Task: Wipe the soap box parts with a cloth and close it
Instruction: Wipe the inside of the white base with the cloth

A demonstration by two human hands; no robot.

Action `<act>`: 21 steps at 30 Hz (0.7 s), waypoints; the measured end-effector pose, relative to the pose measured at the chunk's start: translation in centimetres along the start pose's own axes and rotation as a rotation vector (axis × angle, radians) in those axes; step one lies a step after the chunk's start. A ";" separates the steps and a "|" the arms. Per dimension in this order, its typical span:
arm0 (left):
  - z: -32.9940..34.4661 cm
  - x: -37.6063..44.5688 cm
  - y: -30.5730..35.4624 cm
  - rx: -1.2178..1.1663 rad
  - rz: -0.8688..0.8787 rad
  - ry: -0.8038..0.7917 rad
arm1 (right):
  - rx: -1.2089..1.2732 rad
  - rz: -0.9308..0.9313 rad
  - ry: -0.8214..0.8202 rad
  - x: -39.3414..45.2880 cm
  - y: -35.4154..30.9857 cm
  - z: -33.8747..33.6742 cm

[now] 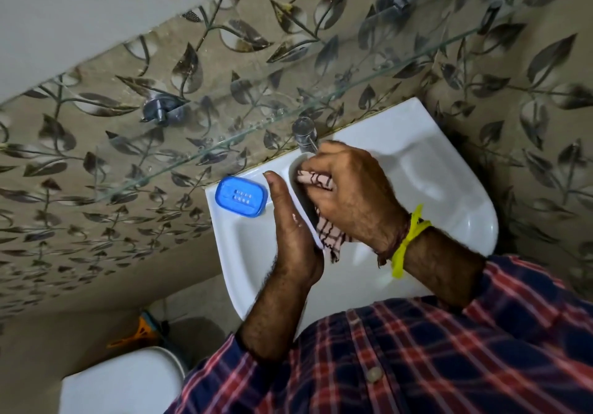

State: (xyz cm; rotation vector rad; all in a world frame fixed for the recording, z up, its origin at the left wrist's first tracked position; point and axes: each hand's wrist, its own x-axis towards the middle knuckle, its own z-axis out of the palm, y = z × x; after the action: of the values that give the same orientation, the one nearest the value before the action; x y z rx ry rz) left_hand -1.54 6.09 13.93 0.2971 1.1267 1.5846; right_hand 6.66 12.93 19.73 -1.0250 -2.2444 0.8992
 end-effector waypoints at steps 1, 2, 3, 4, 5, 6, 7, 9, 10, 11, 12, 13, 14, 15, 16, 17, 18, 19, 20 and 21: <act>-0.2 0.2 0.2 -0.006 0.008 -0.006 | 0.067 -0.051 -0.046 -0.1 -0.1 -0.2; -0.4 0.3 0.5 -0.012 0.010 -0.001 | 0.103 -0.085 -0.095 -0.4 -0.1 -0.3; -0.6 0.4 0.5 -0.009 0.009 0.008 | 0.098 -0.086 -0.135 -0.8 -0.2 -0.4; -0.7 0.3 0.5 -0.003 0.003 0.011 | 0.058 -0.058 -0.146 -1.2 -0.1 -0.2; -0.6 0.2 0.4 0.003 -0.008 0.007 | 0.006 -0.016 -0.118 -1.4 0.0 0.1; -0.4 0.1 0.3 0.005 -0.020 0.010 | -0.042 0.035 -0.069 -1.2 0.2 0.3; -0.3 0.1 0.1 -0.002 -0.024 0.019 | -0.070 0.083 -0.026 -0.9 0.3 0.3; -0.4 0.3 0.2 -0.014 0.003 0.016 | -0.021 0.091 -0.006 -0.3 0.1 0.4; -0.5 0.3 0.4 -0.010 0.023 0.017 | 0.041 0.045 -0.034 -0.3 0.0 0.3; -0.6 0.4 0.5 0.000 0.035 0.026 | 0.098 -0.005 -0.078 -0.4 -0.2 0.2; -0.7 0.5 0.7 0.013 0.041 0.034 | 0.120 -0.033 -0.128 -0.8 -0.3 0.0; -0.8 0.4 0.7 0.034 0.042 0.039 | 0.097 -0.035 -0.165 -1.2 -0.6 0.0; -0.7 0.3 0.7 0.055 0.035 0.043 | 0.039 -0.021 -0.170 -1.6 -0.6 0.0; -0.5 0.2 0.6 0.068 0.024 0.048 | -0.031 0.002 -0.139 -1.7 -0.5 0.2; -0.2 0.2 0.4 0.067 0.016 0.052 | -0.085 0.030 -0.084 -1.4 -0.3 0.2; -0.1 0.2 0.3 0.058 0.020 0.054 | -0.102 0.052 -0.024 -1.0 -0.1 0.3; 0.1 0.3 0.2 0.051 0.035 0.051 | -0.080 0.058 0.020 -0.6 0.0 0.3; 0.1 0.4 0.3 0.048 0.058 0.050 | -0.011 0.035 0.033 -0.3 0.0 0.3; 0.1 0.4 0.5 0.041 0.079 0.056 | 0.091 -0.015 0.014 -0.2 0.0 0.4; 0.0 0.5 0.7 0.037 0.088 0.074 | 0.194 -0.068 -0.024 -0.3 0.1 0.4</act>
State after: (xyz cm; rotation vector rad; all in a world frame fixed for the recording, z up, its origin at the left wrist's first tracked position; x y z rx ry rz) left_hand -2.10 6.53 14.28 0.3186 1.2154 1.6644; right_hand 6.58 12.61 19.38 -0.8497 -2.1481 1.0809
